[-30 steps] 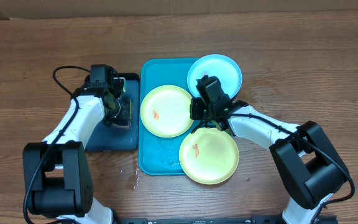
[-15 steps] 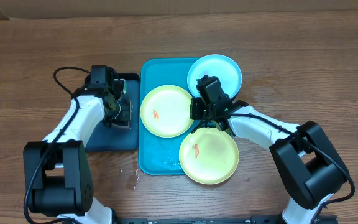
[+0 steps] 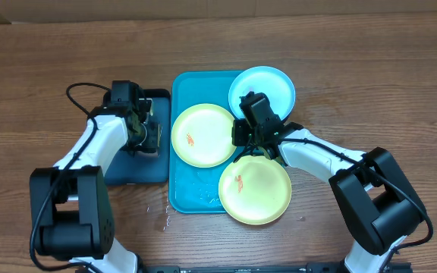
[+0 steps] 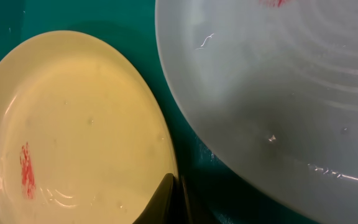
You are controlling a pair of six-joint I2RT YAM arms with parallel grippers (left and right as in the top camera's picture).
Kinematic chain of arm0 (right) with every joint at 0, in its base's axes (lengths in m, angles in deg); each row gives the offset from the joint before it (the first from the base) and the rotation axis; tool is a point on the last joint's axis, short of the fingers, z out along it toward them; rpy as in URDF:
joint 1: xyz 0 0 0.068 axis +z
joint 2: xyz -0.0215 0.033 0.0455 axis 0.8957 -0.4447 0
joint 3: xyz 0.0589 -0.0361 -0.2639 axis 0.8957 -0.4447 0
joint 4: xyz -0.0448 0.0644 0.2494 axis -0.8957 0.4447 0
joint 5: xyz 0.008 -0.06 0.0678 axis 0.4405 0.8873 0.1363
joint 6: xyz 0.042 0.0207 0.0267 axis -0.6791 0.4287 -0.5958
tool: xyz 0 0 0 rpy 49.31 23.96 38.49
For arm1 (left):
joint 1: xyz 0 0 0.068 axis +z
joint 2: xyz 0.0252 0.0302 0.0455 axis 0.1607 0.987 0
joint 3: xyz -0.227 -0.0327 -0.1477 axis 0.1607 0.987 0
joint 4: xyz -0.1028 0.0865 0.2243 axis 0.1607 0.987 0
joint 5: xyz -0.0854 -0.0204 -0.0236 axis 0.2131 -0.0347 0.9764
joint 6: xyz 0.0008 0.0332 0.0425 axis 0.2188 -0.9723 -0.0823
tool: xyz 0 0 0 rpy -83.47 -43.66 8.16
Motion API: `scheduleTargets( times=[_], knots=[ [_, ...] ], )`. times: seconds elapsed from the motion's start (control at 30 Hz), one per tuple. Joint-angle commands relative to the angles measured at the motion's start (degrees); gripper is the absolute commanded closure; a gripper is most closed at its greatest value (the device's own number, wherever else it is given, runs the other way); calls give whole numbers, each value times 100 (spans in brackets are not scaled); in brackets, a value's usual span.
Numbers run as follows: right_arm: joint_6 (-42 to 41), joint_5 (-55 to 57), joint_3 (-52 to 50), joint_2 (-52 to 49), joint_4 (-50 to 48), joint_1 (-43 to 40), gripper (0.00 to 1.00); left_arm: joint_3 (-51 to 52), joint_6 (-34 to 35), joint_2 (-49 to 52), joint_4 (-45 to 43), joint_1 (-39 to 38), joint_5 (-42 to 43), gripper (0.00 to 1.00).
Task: Clean dirty plates on tray and stack at the side
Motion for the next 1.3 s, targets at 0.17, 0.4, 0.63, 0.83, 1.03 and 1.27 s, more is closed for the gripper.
scheduleTargets(
  times=[0.17,0.4,0.63,0.83,1.03,1.27],
  knots=[
    [-48,-262,-24,-28,-74,4,96,-133,280,-1224,173,72,-15,96],
    [-44,-258,-24,-28,42,2,85,-133,605,-1517,378,72,-13,96],
    [-48,-116,-24,-28,-94,-28,96,-133,925,-1515,496,74,-20,96],
    [-48,-127,-22,-28,-142,-28,96,-131,920,-1515,496,72,-15,96],
    [-50,-133,-22,-28,-142,-28,95,-131,922,-1513,494,72,-17,96],
    [-48,-129,-22,-28,-149,-28,96,-131,920,-1513,496,68,-22,96]
  ],
)
